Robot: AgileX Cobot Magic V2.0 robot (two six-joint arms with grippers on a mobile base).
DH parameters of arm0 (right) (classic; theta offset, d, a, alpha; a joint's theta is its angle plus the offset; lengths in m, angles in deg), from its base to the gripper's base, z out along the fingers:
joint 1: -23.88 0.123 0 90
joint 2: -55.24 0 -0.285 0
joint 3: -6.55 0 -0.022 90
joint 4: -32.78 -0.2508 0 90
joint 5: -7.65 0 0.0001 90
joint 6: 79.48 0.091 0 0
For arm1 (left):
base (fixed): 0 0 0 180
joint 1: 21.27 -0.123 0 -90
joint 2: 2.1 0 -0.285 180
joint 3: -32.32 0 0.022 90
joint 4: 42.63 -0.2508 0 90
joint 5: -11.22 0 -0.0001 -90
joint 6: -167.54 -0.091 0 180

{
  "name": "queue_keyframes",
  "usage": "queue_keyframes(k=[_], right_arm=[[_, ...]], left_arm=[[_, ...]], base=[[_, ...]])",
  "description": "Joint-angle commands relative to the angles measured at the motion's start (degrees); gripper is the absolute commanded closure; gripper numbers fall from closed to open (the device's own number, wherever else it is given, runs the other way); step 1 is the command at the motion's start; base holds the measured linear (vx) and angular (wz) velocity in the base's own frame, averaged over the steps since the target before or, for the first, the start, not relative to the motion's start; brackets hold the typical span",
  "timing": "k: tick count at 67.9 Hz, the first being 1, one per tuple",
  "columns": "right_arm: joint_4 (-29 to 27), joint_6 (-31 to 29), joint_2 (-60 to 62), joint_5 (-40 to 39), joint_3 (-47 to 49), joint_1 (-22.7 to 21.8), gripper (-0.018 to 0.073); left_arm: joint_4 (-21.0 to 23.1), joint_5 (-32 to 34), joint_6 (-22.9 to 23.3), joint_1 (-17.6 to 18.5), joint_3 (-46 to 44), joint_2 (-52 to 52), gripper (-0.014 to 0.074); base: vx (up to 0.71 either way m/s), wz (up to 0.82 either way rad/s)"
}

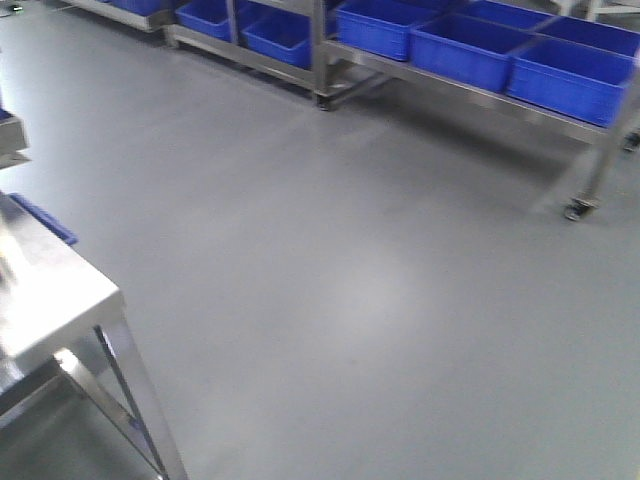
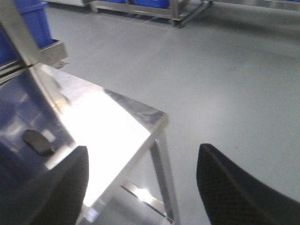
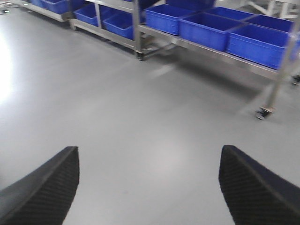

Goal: Move and align brake pads A on conveyor
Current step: 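Turn the base and stop facing the steel table with two pads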

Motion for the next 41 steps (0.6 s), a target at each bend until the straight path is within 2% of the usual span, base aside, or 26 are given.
queue_keyframes(k=[1,29,41], right_arm=[[0.2,-0.2,-0.6,-3.9,1.5,0.0,-0.0033],[0.2,-0.2,-0.7,-3.9,1.5,0.0,-0.0033],[0.2,-0.2,-0.7,-3.9,1.5,0.0,-0.0033]], left_arm=[[-0.1,3.5,0.0,0.2,-1.5,-0.5,0.0136],[-0.1,3.6,0.0,0.2,-1.5,-0.5,0.0136],[-0.1,3.5,0.0,0.2,-1.5,-0.7,0.0136]], base=[[0.48,0.56],[0.41,0.59],[0.3,0.8]])
